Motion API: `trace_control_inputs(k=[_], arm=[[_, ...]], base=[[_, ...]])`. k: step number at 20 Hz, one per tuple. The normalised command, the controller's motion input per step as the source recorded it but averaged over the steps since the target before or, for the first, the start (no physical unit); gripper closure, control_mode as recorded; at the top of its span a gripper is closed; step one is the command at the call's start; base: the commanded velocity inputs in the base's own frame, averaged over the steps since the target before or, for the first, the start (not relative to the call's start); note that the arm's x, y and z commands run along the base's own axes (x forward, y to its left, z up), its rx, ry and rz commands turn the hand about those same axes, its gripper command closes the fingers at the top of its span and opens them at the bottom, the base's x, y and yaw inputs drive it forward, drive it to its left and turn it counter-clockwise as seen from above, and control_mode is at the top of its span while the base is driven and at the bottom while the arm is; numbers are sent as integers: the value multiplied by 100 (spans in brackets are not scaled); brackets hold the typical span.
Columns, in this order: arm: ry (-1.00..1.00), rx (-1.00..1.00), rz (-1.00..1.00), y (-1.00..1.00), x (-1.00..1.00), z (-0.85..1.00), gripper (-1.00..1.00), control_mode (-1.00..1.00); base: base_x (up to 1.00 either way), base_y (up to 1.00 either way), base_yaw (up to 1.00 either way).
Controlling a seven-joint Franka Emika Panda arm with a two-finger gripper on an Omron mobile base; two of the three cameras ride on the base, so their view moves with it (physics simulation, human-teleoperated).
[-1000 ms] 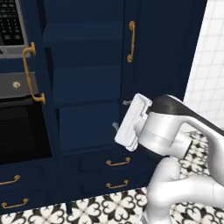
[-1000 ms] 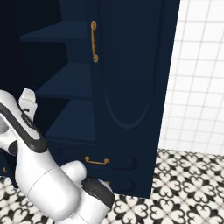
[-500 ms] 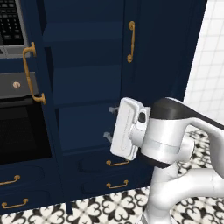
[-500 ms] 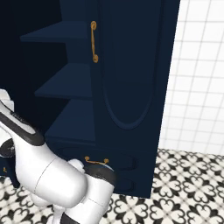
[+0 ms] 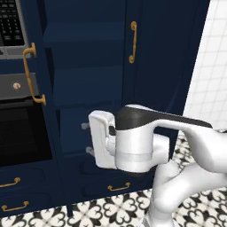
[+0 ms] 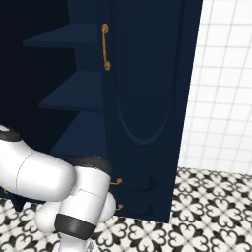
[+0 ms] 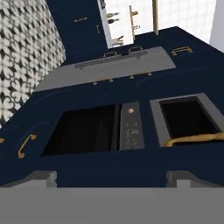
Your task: Pick the kettle from the counter and place it on the tray. Then pick the mug from the cabinet and place it on the tray. Then close the cabinet doors.
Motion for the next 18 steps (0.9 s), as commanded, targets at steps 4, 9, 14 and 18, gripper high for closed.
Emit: trace_control_inputs(k=[4,9,14,18], arm=[[-3,-50,-37,64,-5,2,-100,-100],[0,-29,-45,64,-1,0,-100,-100],[-1,-6,-37,58,-16,14,-100,-100],[0,0,-28,48,-44,26,-100,-100]], base=[[0,0,0],[0,0,0],[0,0,0],[0,0,0]])
